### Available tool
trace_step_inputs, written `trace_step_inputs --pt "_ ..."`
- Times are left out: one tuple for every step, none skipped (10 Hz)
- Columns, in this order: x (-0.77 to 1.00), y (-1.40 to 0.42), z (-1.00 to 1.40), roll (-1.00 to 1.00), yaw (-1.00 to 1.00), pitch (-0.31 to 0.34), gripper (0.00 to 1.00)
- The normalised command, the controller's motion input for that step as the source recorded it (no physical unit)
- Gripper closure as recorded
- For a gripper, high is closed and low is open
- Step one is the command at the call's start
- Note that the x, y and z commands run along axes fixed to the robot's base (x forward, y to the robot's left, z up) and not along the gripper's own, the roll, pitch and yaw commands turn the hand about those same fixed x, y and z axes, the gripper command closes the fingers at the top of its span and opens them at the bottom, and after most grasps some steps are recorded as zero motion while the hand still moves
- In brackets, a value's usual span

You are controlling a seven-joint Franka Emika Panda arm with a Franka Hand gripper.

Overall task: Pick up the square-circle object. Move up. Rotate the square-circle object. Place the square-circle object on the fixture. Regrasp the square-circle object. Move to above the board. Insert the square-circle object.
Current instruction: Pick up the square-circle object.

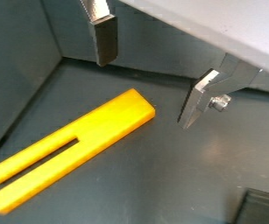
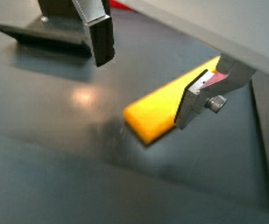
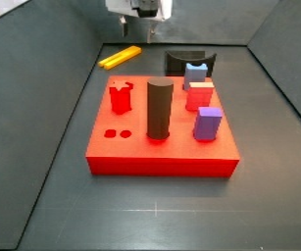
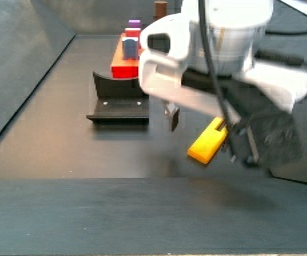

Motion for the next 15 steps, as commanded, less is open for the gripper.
trace_step_inputs --pt "0.11 0.13 -0.61 -0.15 -0.24 -0.247 0.0" --pt "0.0 -0.23 -0.67 -0.06 0.0 -0.303 0.0" --pt "-0.13 -0.37 -0.56 -0.04 0.0 -0.327 0.0" --pt "-0.32 -0.43 -0.42 0.0 0.0 -0.403 0.0" --pt "-0.41 -0.19 -0.22 -0.1 0.0 -0.491 0.0" --pt "-0.29 0.02 -0.04 -0.19 0.0 -0.46 0.0" --pt "-0.13 0.04 -0.14 -0.14 -0.02 -0.319 0.0" --pt "-0.05 0.04 -0.15 -0.09 0.0 -0.209 0.0" --pt "0.0 0.0 -0.04 -0.01 0.0 -0.077 0.0" --pt "0.0 0.0 0.0 0.0 0.0 0.0 1.0" --pt "0.0 0.0 0.0 0.0 0.0 0.0 1.0" --pt "0.0 0.0 0.0 0.0 0.0 0.0 1.0" --pt "0.0 0.0 0.0 0.0 0.0 0.0 1.0" --pt "0.0 0.0 0.0 0.0 0.0 0.0 1.0" --pt "0.0 0.0 0.0 0.0 0.0 0.0 1.0"
